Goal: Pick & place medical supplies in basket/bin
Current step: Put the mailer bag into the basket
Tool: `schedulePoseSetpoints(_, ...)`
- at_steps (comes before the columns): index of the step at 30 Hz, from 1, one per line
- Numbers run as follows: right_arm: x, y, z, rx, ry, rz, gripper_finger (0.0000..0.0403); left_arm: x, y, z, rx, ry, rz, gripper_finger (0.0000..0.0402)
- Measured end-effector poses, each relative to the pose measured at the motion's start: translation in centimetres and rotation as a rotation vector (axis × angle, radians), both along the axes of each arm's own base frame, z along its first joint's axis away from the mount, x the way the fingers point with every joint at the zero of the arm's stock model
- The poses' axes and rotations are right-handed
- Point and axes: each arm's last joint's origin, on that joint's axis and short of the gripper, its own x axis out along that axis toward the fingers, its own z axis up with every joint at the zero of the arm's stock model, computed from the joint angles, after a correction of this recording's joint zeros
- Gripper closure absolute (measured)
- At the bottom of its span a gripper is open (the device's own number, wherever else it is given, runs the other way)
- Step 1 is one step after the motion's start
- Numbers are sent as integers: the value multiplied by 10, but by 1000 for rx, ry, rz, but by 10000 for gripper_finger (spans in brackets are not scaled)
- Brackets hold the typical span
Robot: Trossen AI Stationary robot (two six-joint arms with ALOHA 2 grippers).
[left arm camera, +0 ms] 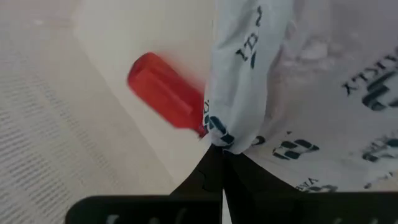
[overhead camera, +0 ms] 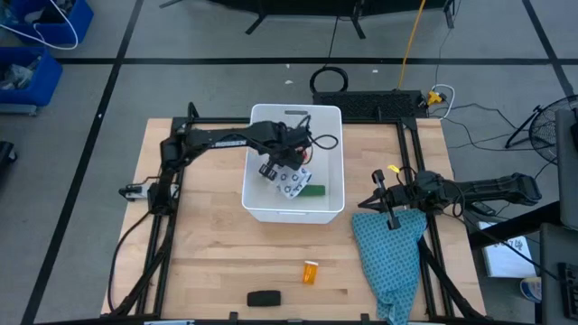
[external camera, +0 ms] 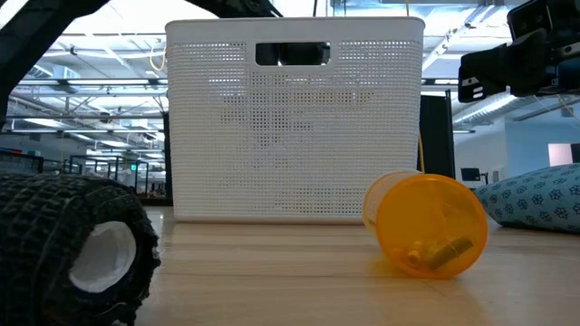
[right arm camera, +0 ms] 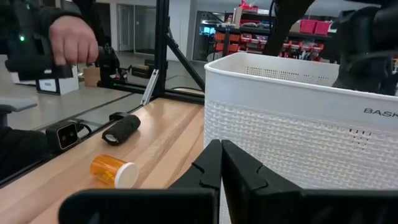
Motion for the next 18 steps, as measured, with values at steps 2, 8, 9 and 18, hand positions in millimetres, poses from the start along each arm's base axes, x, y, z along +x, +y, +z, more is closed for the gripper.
schedulePoseSetpoints(2,0,0,0,0,0,0,403,2,0,-6,-5,15,-2,401)
schedulePoseSetpoints(8,0,0,0,0,0,0,403,4,1,-11,-13,12,14,399)
schedulePoseSetpoints(9,0,0,0,0,0,0,403,5,1,-11,-20,4,15,400)
schedulePoseSetpoints(18,0,0,0,-2,-2,0,403,-3,27,-5,-44,-50,217,400)
